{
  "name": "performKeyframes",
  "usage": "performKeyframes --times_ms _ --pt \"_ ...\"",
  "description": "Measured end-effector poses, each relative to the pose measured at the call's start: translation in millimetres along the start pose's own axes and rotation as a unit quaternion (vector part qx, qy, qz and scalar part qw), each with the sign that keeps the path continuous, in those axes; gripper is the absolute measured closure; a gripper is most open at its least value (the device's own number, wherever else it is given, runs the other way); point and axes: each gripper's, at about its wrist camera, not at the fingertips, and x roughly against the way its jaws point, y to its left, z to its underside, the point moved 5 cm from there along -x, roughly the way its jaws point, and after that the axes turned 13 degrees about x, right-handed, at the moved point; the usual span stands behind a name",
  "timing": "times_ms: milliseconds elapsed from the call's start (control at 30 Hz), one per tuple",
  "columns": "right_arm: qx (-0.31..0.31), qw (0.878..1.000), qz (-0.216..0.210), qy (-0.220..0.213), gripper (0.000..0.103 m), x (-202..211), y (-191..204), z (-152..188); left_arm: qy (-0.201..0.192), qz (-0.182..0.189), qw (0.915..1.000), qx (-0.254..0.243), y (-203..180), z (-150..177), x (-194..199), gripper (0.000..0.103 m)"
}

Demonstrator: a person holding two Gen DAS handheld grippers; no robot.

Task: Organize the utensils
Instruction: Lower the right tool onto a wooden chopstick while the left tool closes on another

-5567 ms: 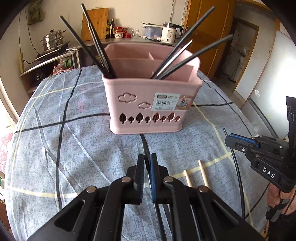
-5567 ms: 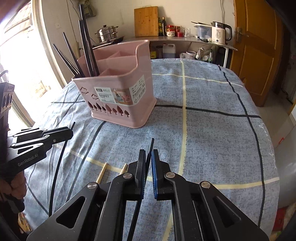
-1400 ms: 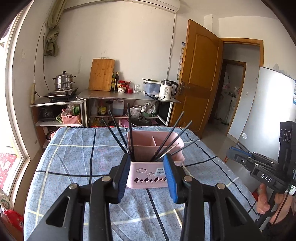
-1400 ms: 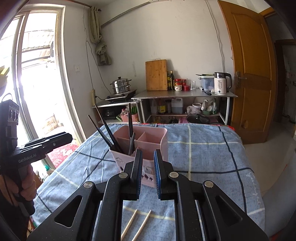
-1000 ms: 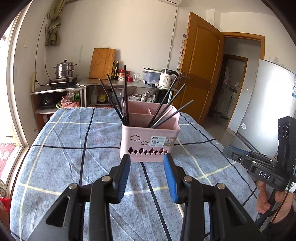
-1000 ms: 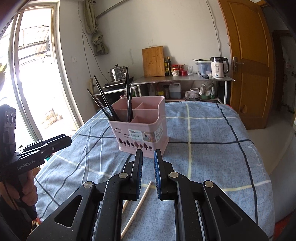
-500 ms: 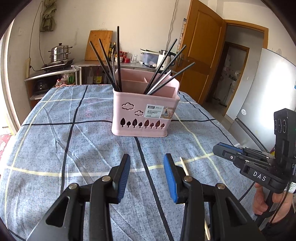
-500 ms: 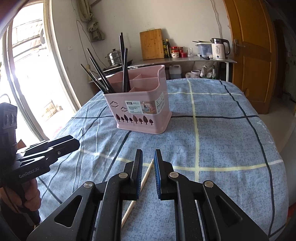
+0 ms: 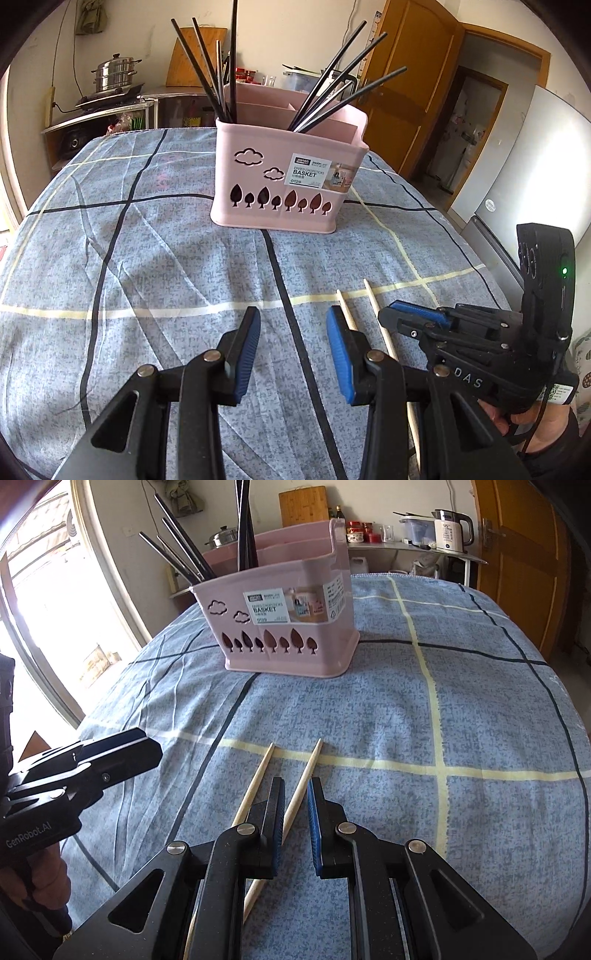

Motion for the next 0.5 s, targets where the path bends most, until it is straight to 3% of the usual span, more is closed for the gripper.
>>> performKeyframes --times_ms 267,500 --pt "0.027 0.999 0.008 0.015 0.093 -2.8 1.2 5.7 0.021 0.009 0.9997 -0.003 -9.5 2.7 -11.1 0.064" --pt "0.021 1.000 0.008 0.022 0.093 8.3 -25.1 15.0 0.053 0.018 0.9983 -0.014 -29.3 11.1 -32.6 0.064"
